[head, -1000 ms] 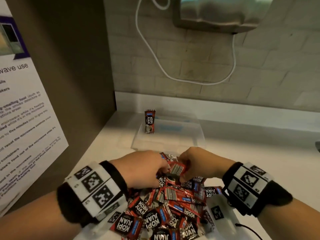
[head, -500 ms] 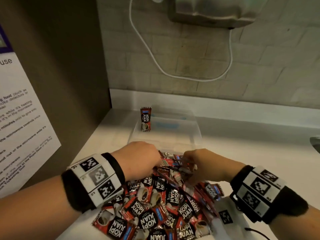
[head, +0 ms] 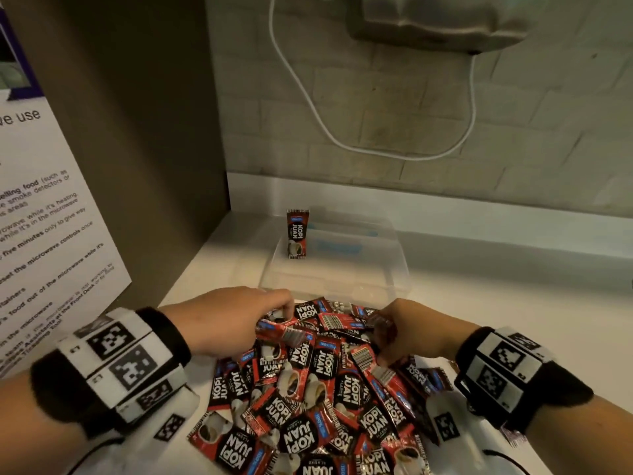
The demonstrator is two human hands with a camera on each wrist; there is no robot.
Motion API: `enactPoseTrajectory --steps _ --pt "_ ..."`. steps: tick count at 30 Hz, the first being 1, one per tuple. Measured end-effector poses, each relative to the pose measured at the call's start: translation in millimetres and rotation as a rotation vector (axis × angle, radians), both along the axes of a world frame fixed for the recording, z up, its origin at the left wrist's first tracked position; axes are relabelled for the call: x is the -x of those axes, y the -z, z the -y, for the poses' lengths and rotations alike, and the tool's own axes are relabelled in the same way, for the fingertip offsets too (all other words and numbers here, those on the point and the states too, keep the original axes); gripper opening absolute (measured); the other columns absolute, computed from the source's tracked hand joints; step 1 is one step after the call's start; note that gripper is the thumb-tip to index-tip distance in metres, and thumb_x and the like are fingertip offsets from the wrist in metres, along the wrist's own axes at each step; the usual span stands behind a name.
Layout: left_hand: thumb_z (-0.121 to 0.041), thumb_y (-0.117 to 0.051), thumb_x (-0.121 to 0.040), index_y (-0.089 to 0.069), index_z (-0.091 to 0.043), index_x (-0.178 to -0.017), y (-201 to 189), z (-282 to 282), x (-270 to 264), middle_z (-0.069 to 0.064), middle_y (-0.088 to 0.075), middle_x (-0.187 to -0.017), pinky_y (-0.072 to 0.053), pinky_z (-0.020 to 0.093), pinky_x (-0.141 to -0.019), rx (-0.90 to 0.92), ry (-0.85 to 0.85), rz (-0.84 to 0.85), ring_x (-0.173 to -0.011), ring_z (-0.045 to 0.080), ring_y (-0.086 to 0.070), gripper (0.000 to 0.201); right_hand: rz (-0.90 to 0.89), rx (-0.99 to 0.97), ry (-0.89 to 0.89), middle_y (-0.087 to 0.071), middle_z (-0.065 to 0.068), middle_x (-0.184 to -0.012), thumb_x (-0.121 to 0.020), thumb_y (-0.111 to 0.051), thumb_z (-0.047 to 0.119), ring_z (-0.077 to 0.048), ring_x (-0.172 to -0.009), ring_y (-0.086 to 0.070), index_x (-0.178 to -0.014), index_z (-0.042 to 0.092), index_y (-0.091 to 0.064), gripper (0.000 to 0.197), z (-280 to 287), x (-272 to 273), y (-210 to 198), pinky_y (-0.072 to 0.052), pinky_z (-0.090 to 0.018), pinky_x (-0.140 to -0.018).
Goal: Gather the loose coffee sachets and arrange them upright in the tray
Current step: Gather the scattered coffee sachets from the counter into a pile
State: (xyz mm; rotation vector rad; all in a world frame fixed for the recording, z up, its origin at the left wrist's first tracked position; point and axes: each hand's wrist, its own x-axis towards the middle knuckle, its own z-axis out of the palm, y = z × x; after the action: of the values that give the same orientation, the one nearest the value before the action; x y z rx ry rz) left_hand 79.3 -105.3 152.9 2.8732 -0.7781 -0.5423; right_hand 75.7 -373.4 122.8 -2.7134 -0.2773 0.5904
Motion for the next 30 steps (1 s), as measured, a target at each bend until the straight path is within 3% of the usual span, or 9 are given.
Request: enactPoseTrajectory --steps 2,5,8,11,17,20,22,25,30 --pt "-0.002 -0.049 -0.084 -0.043 -0.055 -0.123 8 0 0 -0.011 -0.056 -0.118 -0.046 0.03 -0.079 0.03 0.009 -0.014 -0.099 0.01 -0.053 0.066 0.013 -0.043 0.017 -0.066 0.007 -0.074 -0.073 -0.081 0.021 -0.01 -0.072 -0.06 -0.071 0.019 -0.064 0.017 0 0 -1 -0.048 -0.023 -0.072" --pt "-0.031 -0.047 -0.097 -0.049 -0.053 -0.124 15 1 1 -0.011 -0.056 -0.121 -0.045 0.03 -0.088 0.048 0.015 0.044 -0.106 0.01 -0.052 0.035 0.039 -0.099 0.079 -0.065 0.006 -0.072 -0.069 -0.084 0.035 -0.01 -0.069 -0.059 -0.067 0.024 -0.059 0.027 4 2 -8 -0.047 -0.023 -0.066" --pt "-0.046 -0.048 -0.095 -0.051 -0.045 -0.114 15 3 3 -0.014 -0.06 -0.106 -0.045 0.029 -0.077 0.028 0.03 0.083 -0.095 0.008 -0.054 0.02 0.058 0.003 0.123 -0.064 0.008 -0.077 -0.059 -0.089 0.037 -0.01 -0.071 -0.057 -0.074 0.023 -0.059 0.036 15 9 -16 -0.043 -0.022 -0.063" --pt "-0.037 -0.053 -0.093 -0.047 -0.032 -0.098 13 4 3 -0.009 -0.059 -0.093 -0.041 0.029 -0.066 0.086 -0.005 0.074 -0.083 0.012 -0.056 0.009 -0.028 0.198 0.115 -0.059 0.012 -0.082 -0.059 -0.089 0.031 -0.008 -0.076 -0.055 -0.081 0.023 -0.057 0.04 24 21 -13 -0.039 -0.017 -0.059" --pt "-0.016 -0.046 -0.094 -0.037 -0.027 -0.088 14 13 12 -0.005 -0.047 -0.083 -0.037 0.026 -0.062 0.311 -0.013 -0.095 -0.069 0.008 -0.042 0.016 -0.109 0.199 0.115 -0.071 0.009 -0.095 -0.063 -0.086 0.027 -0.006 -0.078 -0.061 -0.097 0.022 -0.069 0.038 31 30 -1 -0.045 -0.011 -0.064" --pt "-0.043 -0.062 -0.086 -0.049 -0.034 -0.101 16 21 25 -0.013 -0.049 -0.1 -0.046 0.025 -0.078 0.12 0.148 -0.129 -0.089 0.006 -0.048 0.022 -0.072 0.098 0.167 -0.068 0.011 -0.073 -0.07 -0.08 0.024 -0.001 -0.062 -0.06 -0.077 0.024 -0.066 0.015 36 29 -4 -0.043 -0.011 -0.056" --pt "-0.06 -0.071 -0.073 -0.052 -0.033 -0.114 18 26 32 -0.013 -0.05 -0.11 -0.046 0.028 -0.084 -0.002 0.222 -0.181 -0.099 0.007 -0.049 0.053 -0.028 -0.028 0.259 -0.071 0.001 -0.077 -0.079 -0.072 0.016 -0.008 -0.063 -0.064 -0.084 0.016 -0.067 0.007 42 29 -9 -0.05 -0.018 -0.059" --pt "-0.056 -0.079 -0.067 -0.05 -0.032 -0.125 24 33 36 -0.01 -0.048 -0.116 -0.04 0.027 -0.077 -0.048 0.326 -0.167 -0.101 0.01 -0.047 0.069 0.009 -0.224 0.425 -0.072 -0.015 -0.083 -0.092 -0.052 0.003 -0.019 -0.063 -0.065 -0.097 0.01 -0.056 0.009 55 31 -19 -0.053 -0.028 -0.058" --pt "-0.05 -0.075 -0.075 -0.052 -0.027 -0.134 29 36 33 -0.006 -0.052 -0.118 -0.034 0.019 -0.073 -0.03 0.391 -0.143 -0.1 0.009 -0.045 0.067 0.092 0.122 0.423 -0.062 -0.004 -0.096 -0.089 -0.06 0.017 -0.016 -0.074 -0.054 -0.104 0.015 -0.053 0.017 81 31 -7 -0.04 -0.019 -0.057"
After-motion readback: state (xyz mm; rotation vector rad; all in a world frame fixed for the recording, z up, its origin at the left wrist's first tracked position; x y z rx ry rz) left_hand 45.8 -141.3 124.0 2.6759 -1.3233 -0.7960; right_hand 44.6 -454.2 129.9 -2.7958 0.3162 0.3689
